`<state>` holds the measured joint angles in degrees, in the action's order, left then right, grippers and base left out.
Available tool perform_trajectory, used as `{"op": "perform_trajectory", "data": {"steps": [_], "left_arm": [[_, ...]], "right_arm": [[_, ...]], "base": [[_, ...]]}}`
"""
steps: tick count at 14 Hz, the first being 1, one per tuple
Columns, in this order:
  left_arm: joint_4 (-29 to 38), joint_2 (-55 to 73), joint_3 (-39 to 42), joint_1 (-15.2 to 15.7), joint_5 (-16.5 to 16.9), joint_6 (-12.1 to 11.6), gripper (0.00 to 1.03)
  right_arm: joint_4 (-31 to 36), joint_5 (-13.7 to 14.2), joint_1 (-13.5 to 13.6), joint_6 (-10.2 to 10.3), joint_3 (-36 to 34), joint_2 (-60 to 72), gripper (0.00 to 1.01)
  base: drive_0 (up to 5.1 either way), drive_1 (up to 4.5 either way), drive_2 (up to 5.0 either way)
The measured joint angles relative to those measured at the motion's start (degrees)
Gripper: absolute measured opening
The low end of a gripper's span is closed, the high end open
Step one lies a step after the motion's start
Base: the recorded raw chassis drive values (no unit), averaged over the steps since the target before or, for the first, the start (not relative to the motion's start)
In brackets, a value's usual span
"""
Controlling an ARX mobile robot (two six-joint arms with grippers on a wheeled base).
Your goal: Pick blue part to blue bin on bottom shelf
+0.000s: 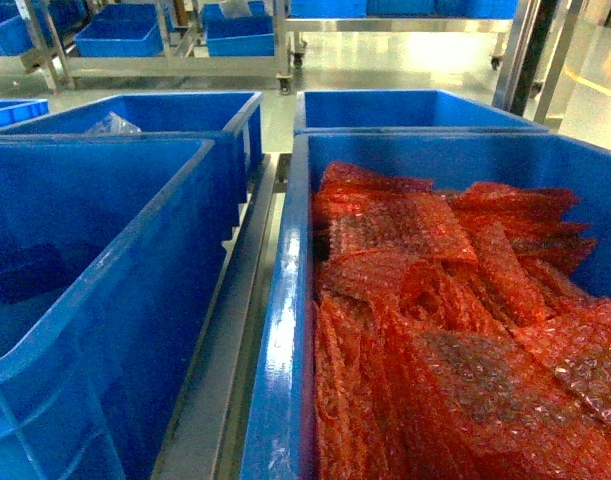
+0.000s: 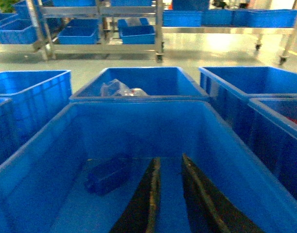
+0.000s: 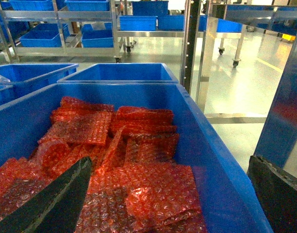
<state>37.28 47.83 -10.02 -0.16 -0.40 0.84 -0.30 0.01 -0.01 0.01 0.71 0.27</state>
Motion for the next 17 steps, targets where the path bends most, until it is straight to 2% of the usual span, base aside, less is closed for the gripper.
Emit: {"op": "perform_trajectory", "data": {"steps": [1, 2, 9, 10, 17], "left_arm": [[-0.5, -2.0, 1.2, 0.5, -0.4, 0.0, 0.04], [-1.4, -4.0, 2.4, 0.2, 0.3, 0.0, 0.02], [-10.7, -18.6, 7.6, 0.0, 0.4, 0.0, 0.02], [-8.3, -19.1, 9.4, 0.0, 0.4, 0.0, 0.02], [-20.8, -31.5, 9.4, 0.0, 0.4, 0.0, 0.02]], "right_arm": [[0.0, 0.0, 0.0, 0.0, 0.0, 0.0, 0.98], [0.0, 0.0, 0.0, 0.0, 0.0, 0.0, 0.98], [0.0, 0.0, 0.0, 0.0, 0.0, 0.0, 0.98], [0.0, 0.0, 0.0, 0.0, 0.0, 0.0, 0.98], [0.0, 0.0, 0.0, 0.0, 0.0, 0.0, 0.98]], "base": [[0.0, 0.00, 0.0], [0.0, 0.00, 0.0], [0.0, 0.00, 0.0], [0.0, 0.00, 0.0], [0.0, 0.00, 0.0]]}}
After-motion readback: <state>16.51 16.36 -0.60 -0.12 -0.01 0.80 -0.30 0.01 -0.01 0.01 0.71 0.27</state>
